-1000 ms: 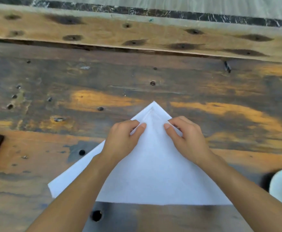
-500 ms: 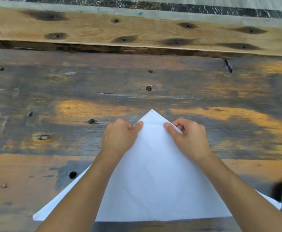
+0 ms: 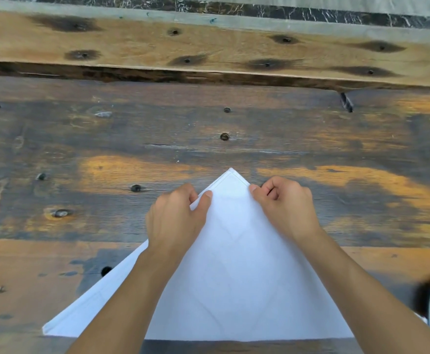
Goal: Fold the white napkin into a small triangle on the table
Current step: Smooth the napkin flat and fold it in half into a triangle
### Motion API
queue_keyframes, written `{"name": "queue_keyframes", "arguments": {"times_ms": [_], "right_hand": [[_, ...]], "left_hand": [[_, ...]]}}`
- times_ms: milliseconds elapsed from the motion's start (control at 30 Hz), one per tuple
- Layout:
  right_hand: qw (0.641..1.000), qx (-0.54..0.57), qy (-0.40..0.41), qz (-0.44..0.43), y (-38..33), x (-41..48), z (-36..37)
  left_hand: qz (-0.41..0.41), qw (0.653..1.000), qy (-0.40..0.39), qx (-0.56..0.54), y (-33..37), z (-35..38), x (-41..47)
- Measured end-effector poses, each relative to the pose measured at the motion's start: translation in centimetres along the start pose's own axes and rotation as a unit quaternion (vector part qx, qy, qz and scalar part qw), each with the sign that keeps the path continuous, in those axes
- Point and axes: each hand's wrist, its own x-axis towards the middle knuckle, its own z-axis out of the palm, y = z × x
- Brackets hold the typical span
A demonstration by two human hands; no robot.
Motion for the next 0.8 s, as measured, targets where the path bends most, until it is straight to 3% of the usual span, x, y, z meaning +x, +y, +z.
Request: {"name": "queue_keyframes", "arguments": {"times_ms": [167, 333, 433, 633, 800], "right_hand": [[1.0, -0.008, 0.016, 0.008, 0.1, 0.2, -0.1], [1.0, -0.005, 0.012, 0.012, -0.6, -0.4, 0.7], [1.0, -0.015, 0.016, 0.007, -0.8, -0.2, 0.5], [0.999, -0.033, 0.015, 0.014, -0.6, -0.1, 0.0], [0.999, -0.034, 0.013, 0.012, -0.8, -0.2, 0.0]], "left_hand": [[0.115, 0.99, 0.057, -0.061, -0.7, 0.3, -0.7], [0.243, 0.958, 0.15, 0.033, -3.4, -0.7, -3.7], [0.322, 0.938, 0.101, 0.081, -4.2, -0.1, -6.5], [0.251, 0.956, -0.017, 0.149, -5.7, 1.0, -8.8], [0.243, 0.955, -0.042, 0.164, -6.3, 1.4, -9.2]]}}
